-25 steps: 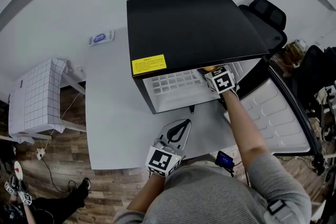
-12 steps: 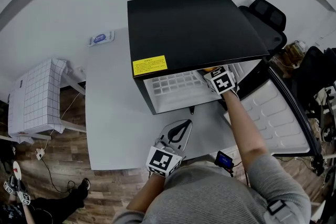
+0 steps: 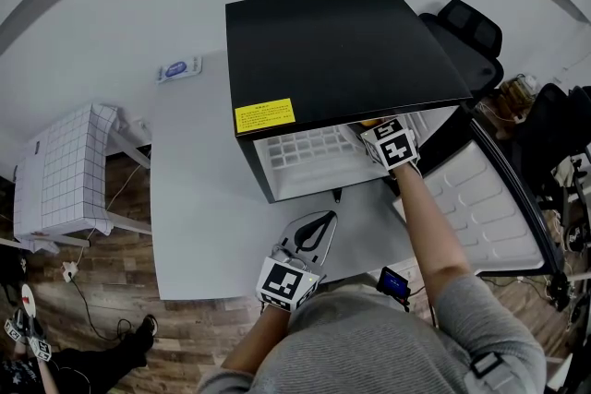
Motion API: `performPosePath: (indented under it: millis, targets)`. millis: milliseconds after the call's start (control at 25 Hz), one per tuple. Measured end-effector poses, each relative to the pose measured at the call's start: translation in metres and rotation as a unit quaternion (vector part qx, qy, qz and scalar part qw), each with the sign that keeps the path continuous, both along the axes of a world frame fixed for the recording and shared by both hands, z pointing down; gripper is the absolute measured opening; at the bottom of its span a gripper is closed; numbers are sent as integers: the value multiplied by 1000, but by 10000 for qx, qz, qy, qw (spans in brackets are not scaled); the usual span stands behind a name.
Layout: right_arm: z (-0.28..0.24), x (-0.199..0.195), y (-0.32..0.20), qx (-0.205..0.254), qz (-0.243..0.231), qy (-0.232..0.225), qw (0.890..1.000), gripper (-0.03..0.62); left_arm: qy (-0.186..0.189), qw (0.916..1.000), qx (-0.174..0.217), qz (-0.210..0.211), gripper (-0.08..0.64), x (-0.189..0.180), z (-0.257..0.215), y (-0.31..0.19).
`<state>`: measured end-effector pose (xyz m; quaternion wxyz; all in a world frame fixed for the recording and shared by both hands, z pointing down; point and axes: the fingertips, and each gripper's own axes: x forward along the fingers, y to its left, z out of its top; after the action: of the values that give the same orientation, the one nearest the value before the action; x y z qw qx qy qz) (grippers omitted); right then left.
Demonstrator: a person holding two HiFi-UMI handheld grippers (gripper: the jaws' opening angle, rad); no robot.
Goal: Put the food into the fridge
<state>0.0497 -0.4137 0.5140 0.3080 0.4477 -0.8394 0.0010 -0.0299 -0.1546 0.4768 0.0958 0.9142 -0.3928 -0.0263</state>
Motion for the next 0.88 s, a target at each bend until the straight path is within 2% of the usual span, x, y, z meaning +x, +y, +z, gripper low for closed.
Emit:
performPosePath:
  millis: [400,880]
  targets:
    - [-16,-2,15,288,-98,-62,9995,341,-44,9999,-29,110,11,6,3,6]
    - [-35,-6,47,550,-151,-487,9972,341,-87,9998,10,174,11,10,2,9]
